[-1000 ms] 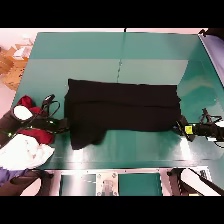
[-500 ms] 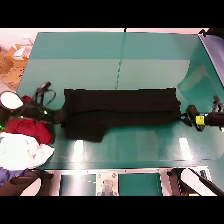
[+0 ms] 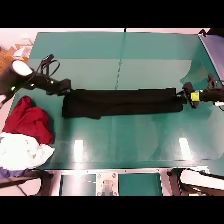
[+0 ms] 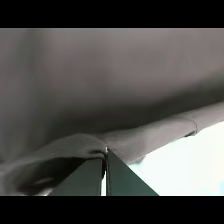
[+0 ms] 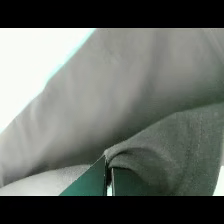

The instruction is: Fold the shirts.

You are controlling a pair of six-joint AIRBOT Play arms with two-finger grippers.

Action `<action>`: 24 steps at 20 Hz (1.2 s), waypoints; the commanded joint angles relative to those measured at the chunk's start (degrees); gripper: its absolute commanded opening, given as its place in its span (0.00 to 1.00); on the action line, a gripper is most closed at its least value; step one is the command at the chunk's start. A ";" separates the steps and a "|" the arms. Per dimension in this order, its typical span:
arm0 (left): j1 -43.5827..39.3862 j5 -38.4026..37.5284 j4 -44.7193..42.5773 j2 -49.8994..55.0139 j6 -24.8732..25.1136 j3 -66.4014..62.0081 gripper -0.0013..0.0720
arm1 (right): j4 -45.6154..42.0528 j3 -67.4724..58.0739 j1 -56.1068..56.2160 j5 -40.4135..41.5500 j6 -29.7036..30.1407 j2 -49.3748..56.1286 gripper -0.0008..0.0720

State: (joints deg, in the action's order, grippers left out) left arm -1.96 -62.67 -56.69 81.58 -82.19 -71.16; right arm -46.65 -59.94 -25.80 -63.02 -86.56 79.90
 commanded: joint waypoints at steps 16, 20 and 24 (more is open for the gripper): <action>7.13 -10.67 4.70 16.22 1.62 -22.38 0.05 | -9.49 -29.59 -8.00 -19.08 17.11 28.57 0.75; 3.72 -9.51 4.59 16.31 1.70 -22.38 0.05 | -7.06 -29.79 -6.47 -19.08 20.74 33.62 0.75; -3.06 -5.35 4.37 16.50 3.26 -22.38 0.05 | -5.25 -30.23 -3.87 -18.93 22.38 36.48 0.42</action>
State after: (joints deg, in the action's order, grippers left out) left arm -1.06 -70.61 -52.05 98.00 -80.16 -93.47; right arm -51.90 -89.89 -31.14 -82.04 -66.28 114.10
